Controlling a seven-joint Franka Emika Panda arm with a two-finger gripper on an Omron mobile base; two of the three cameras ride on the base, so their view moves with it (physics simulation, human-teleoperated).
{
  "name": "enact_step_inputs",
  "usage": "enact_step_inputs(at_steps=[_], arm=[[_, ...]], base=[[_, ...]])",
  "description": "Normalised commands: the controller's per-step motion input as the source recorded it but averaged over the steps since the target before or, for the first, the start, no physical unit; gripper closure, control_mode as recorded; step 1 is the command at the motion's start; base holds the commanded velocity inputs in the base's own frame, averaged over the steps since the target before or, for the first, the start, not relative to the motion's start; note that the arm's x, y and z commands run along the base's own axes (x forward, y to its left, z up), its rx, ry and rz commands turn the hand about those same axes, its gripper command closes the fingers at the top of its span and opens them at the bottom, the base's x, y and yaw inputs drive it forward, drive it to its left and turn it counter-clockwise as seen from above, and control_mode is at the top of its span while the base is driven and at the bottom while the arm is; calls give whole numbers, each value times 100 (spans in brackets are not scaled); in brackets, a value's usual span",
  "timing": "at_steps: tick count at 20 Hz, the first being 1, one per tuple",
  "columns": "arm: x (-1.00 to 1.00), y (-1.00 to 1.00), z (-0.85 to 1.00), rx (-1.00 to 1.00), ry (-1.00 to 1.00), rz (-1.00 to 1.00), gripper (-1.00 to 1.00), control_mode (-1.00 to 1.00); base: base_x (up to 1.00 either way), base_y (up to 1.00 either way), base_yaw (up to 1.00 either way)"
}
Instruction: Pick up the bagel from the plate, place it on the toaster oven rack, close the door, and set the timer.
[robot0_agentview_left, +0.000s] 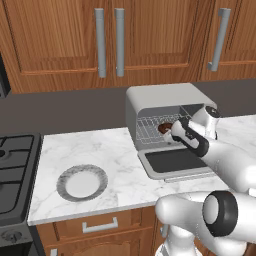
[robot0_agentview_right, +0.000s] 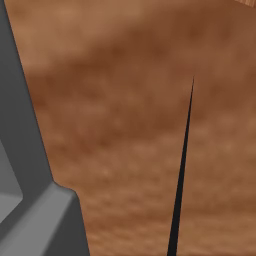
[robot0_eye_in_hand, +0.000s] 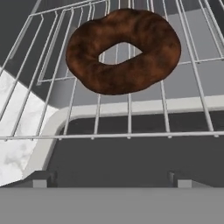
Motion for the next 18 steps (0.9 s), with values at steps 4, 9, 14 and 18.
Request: enact_step_inputs(at_steps=[4,9,14,18], arm=[[36,0,-10,0,0,3,-100,-100],[34,0,-10,0,-1,3,-100,-100],[34,0,-13,0,-3,3,-100,-100],[38,0,-7,0,-9,2,-100,-100]], base=[[0,0,0],[0,0,0],[0,0,0],[0,0,0]])
